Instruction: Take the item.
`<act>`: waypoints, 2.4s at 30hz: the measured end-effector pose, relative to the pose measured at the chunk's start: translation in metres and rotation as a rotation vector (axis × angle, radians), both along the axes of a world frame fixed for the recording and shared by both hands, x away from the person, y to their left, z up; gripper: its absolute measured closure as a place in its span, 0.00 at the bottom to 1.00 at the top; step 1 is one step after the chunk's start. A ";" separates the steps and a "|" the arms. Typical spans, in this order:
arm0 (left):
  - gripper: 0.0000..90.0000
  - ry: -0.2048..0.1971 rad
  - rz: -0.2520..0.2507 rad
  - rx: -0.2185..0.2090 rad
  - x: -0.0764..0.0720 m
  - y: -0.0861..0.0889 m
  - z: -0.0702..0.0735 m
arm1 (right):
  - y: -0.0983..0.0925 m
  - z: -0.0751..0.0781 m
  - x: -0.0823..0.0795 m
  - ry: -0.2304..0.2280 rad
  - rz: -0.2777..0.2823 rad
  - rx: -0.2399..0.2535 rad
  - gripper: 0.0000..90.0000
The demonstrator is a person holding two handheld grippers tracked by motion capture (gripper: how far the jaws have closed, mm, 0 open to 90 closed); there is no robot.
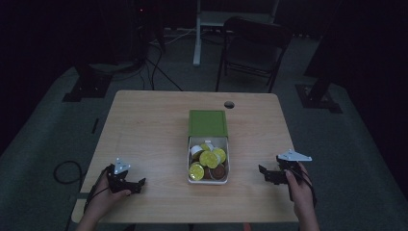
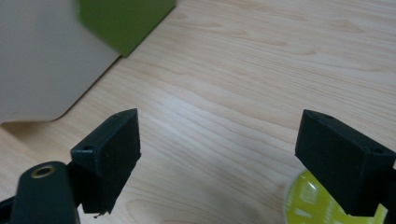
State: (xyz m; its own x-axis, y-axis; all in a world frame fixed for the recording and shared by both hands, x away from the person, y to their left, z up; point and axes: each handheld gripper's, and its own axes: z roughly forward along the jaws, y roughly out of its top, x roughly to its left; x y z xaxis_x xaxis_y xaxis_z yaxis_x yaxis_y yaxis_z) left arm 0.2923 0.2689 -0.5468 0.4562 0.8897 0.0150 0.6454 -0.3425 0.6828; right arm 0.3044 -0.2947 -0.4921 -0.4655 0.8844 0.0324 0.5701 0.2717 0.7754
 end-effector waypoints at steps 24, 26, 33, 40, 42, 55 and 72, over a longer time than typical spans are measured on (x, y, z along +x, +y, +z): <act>0.00 0.000 0.000 0.000 0.000 0.000 0.000 | 0.042 -0.009 -0.004 -0.039 0.300 0.002 0.14; 0.00 0.000 0.000 0.000 0.000 0.000 0.000 | 0.045 -0.011 -0.004 -0.030 0.325 -0.001 0.14; 0.00 0.000 0.000 0.000 0.000 0.000 0.000 | 0.055 -0.020 -0.005 -0.015 0.401 -0.008 0.14; 0.00 0.000 0.000 0.000 0.000 0.000 0.000 | 0.068 -0.035 -0.007 0.015 0.478 -0.040 0.14; 0.00 0.000 0.000 0.000 0.000 0.000 0.000 | 0.072 -0.038 -0.007 0.018 0.498 -0.042 0.14; 0.00 0.000 -0.002 0.001 0.000 0.000 0.000 | 0.079 -0.054 -0.006 0.036 0.568 -0.058 0.14; 0.00 0.002 -0.062 0.001 -0.005 0.001 0.000 | 0.079 -0.058 -0.005 0.037 0.559 -0.082 0.13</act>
State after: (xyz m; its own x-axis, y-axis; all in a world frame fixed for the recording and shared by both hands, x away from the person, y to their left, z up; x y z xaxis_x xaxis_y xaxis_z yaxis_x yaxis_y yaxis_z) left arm 0.2874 0.2694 -0.5466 0.5109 0.8595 0.0148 0.6242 -0.3828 0.6811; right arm 0.2992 -0.2157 -0.5500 -0.8637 0.5039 -0.0007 0.3488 0.5989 0.7209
